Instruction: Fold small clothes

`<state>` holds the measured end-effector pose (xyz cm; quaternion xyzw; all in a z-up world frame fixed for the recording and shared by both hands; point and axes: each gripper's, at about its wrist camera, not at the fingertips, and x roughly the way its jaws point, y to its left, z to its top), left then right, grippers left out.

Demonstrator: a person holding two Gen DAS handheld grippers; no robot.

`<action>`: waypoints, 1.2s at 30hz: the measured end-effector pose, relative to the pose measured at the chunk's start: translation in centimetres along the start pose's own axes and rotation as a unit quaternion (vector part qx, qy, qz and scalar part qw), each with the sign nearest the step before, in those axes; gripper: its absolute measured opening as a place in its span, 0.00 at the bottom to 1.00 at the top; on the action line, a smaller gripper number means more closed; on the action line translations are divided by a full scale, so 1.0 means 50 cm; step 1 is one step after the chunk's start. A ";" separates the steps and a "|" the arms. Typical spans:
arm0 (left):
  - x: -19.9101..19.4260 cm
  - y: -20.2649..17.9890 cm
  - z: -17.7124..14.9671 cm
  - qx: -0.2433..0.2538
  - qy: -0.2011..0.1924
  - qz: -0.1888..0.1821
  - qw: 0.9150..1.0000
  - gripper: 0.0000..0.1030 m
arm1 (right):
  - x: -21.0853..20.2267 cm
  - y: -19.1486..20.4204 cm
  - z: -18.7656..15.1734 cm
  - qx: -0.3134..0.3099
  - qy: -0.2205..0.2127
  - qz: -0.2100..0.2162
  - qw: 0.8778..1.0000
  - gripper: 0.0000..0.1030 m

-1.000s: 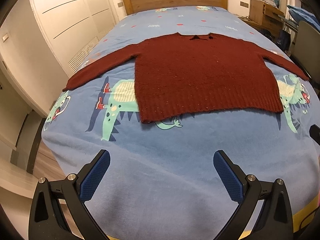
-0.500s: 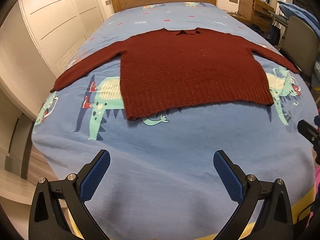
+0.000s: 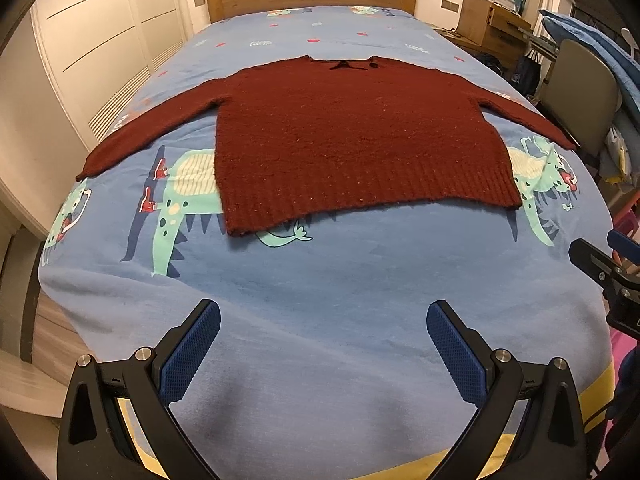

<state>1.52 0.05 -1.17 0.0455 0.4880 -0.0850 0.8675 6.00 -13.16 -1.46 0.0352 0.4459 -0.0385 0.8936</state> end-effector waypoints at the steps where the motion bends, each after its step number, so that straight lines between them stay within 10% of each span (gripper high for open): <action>1: 0.001 0.002 0.000 -0.002 0.000 0.002 1.000 0.99 | 0.001 0.000 0.001 0.001 0.001 0.001 1.000 1.00; 16: 0.032 0.020 0.056 -0.011 -0.006 0.076 0.997 0.99 | 0.061 -0.085 0.056 0.053 0.004 0.002 0.999 1.00; 36: 0.102 -0.055 0.172 0.049 0.021 0.085 0.995 0.99 | 0.168 -0.283 0.170 0.129 -0.016 -0.021 0.991 1.00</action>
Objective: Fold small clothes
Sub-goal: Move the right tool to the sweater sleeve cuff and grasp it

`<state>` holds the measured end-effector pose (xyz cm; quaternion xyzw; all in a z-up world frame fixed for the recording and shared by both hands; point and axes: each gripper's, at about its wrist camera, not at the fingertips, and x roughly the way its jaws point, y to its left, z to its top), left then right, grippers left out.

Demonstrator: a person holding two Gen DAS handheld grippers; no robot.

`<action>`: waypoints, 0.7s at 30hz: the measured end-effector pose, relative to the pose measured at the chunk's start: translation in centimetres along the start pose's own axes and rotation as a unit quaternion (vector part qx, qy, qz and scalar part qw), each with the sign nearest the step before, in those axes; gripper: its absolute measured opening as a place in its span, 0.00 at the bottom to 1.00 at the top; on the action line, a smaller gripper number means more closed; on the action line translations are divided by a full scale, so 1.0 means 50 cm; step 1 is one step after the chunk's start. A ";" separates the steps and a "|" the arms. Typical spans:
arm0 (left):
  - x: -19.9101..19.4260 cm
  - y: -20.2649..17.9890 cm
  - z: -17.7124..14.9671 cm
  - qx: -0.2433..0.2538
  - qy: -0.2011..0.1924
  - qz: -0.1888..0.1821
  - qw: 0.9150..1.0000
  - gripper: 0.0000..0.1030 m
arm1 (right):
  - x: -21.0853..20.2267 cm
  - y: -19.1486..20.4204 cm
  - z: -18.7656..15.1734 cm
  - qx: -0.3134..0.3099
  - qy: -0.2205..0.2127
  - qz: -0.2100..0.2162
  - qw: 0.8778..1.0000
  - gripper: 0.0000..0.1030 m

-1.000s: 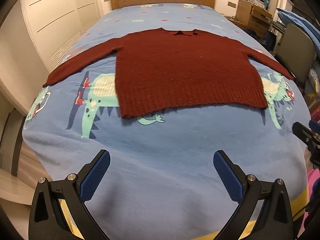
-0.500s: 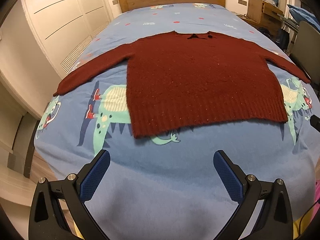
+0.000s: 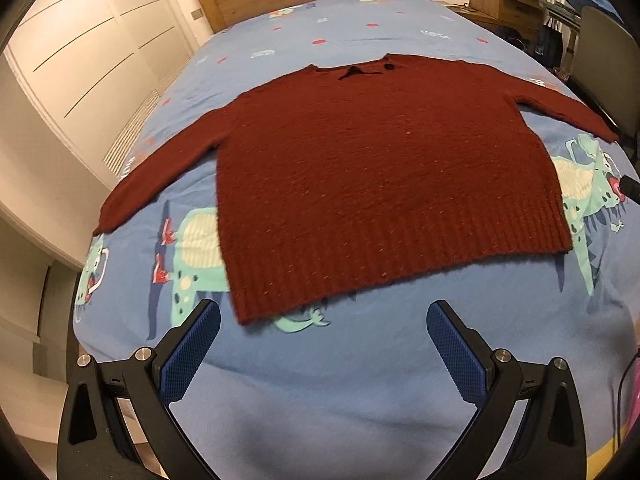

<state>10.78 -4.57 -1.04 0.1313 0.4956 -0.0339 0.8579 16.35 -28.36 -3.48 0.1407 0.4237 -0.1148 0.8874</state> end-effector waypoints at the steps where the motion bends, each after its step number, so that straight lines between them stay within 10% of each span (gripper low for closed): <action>1: 0.003 -0.005 0.007 0.003 0.000 -0.001 1.000 0.99 | 0.008 -0.013 0.011 0.003 -0.002 -0.005 1.000 1.00; 21: 0.075 -0.054 0.099 0.021 0.018 0.019 0.999 0.99 | 0.165 -0.211 0.148 0.086 -0.020 -0.035 0.995 1.00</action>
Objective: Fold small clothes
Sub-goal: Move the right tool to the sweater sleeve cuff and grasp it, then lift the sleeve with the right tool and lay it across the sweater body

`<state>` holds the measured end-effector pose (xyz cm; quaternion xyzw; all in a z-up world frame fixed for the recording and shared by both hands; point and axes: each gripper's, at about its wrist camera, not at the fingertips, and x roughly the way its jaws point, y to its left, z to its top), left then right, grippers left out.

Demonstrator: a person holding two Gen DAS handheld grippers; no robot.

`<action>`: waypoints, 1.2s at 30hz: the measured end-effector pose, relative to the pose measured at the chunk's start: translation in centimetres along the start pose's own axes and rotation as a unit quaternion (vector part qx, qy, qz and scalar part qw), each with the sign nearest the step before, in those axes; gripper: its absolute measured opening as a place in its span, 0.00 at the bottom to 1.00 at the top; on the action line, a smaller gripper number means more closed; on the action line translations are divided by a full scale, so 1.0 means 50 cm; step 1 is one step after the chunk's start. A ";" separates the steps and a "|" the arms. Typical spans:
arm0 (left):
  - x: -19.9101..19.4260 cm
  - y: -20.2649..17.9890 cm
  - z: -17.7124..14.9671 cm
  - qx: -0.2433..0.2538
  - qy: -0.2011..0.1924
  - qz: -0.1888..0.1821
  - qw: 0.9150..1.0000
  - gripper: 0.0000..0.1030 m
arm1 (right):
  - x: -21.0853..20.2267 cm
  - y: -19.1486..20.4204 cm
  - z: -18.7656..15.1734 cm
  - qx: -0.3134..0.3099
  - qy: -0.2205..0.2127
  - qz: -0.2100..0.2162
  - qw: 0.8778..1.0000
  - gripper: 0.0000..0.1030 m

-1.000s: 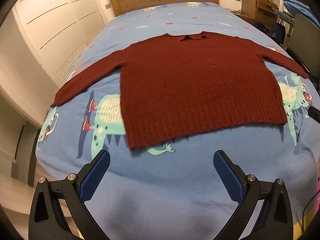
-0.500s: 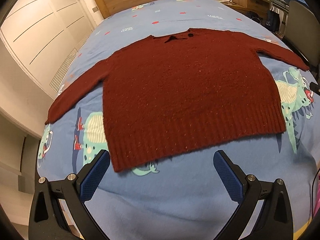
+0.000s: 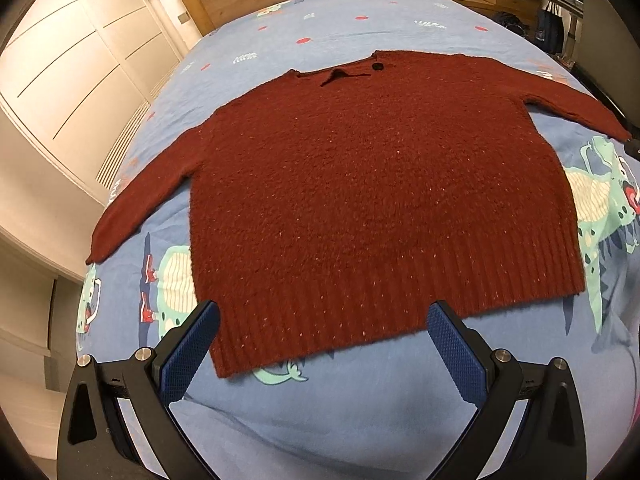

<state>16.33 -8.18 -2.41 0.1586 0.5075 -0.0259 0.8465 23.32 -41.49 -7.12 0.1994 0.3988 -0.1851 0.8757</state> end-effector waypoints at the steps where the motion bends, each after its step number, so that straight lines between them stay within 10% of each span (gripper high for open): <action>1: 0.006 0.000 0.005 -0.002 0.003 -0.001 1.000 0.99 | 0.012 -0.010 0.007 0.008 0.001 0.001 1.000 1.00; 15: 0.064 0.051 0.019 -0.064 0.041 0.006 0.997 0.99 | 0.148 -0.161 0.079 0.135 0.016 0.028 0.990 0.90; 36: 0.075 0.131 0.019 -0.179 0.054 -0.031 0.982 0.99 | 0.318 -0.400 0.218 0.343 -0.031 0.105 0.933 0.32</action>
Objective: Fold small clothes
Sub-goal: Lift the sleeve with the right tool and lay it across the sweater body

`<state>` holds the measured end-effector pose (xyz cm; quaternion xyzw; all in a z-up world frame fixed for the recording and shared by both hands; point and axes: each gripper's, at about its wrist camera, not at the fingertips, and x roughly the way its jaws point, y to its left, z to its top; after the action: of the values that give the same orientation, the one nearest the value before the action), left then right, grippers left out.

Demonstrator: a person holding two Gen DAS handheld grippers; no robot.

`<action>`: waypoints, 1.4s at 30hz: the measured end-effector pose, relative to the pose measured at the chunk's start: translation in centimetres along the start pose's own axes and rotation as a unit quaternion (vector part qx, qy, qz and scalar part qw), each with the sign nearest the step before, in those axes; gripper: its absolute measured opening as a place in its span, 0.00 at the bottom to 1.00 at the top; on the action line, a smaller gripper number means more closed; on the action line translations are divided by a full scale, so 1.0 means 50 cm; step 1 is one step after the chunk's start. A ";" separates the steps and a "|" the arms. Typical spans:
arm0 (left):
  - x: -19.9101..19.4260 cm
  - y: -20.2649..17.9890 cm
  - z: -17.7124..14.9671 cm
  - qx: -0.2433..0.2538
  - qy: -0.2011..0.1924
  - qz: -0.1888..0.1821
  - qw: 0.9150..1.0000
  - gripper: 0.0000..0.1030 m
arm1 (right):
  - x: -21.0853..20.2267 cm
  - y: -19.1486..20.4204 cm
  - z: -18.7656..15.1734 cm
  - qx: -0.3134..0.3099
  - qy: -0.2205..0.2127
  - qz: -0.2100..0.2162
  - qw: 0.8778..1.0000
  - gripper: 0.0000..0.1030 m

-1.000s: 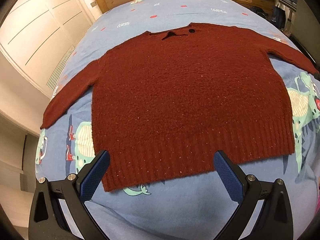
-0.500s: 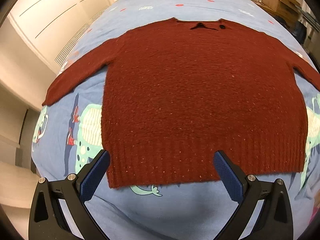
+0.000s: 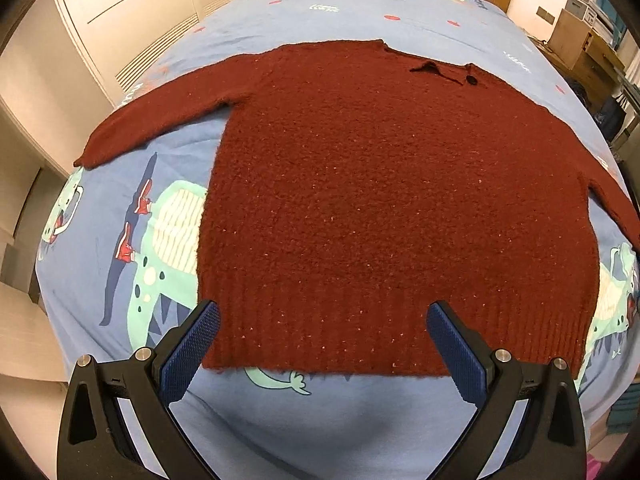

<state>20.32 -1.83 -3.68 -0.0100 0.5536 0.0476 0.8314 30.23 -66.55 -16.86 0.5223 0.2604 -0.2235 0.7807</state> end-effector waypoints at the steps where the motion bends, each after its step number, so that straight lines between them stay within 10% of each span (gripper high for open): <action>1: -0.001 0.002 -0.001 -0.001 -0.001 0.000 1.000 0.99 | 0.005 0.001 0.006 0.001 -0.001 0.000 1.000 0.31; 7: 0.003 0.025 0.003 -0.022 -0.003 -0.003 1.000 0.99 | 0.025 0.011 0.030 0.004 0.007 0.004 1.000 0.11; 21: 0.001 0.070 0.007 -0.045 0.024 -0.062 0.997 0.99 | 0.009 0.210 -0.021 -0.056 0.040 0.093 0.993 0.09; 42: -0.035 0.241 -0.001 -0.103 -0.018 -0.090 0.990 0.99 | 0.086 0.693 -0.492 -0.161 0.229 0.261 0.924 0.09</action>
<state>18.50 10.03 -1.65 -0.1444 0.5275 0.0294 0.8367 50.78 -31.67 -3.25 0.4757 0.3191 0.1586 0.8042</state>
